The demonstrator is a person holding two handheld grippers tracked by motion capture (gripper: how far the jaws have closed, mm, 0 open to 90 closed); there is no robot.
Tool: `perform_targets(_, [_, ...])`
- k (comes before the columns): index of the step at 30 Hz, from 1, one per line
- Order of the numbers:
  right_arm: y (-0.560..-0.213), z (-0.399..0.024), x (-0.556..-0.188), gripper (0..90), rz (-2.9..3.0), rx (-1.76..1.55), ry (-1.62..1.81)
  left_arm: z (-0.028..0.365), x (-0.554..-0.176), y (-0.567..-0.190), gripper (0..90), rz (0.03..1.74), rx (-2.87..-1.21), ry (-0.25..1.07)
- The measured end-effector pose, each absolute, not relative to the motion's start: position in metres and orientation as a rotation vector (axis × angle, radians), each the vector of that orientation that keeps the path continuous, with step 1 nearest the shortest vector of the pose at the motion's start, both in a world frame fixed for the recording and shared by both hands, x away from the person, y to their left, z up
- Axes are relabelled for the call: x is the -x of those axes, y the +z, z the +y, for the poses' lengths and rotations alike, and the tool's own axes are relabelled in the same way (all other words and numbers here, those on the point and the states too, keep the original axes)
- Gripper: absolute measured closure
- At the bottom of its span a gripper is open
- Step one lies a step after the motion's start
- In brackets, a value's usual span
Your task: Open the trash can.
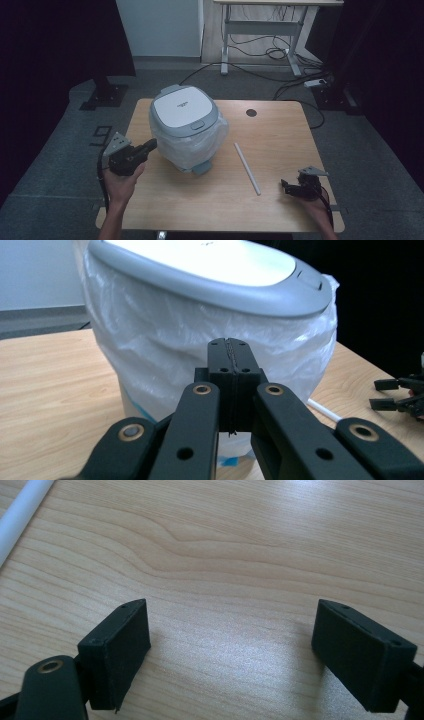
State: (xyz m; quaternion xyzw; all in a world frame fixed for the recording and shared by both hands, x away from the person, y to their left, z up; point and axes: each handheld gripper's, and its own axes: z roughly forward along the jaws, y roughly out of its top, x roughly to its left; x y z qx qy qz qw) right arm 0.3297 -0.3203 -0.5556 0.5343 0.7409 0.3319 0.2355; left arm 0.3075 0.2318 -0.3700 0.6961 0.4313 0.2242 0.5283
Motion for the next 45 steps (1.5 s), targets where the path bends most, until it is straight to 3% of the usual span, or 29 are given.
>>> perform_targets(45, [-0.556,-0.320,-0.330,14.9,2.030,-1.469,0.912,0.181,-0.337,-0.341,90.0,0.940,-1.714,0.490])
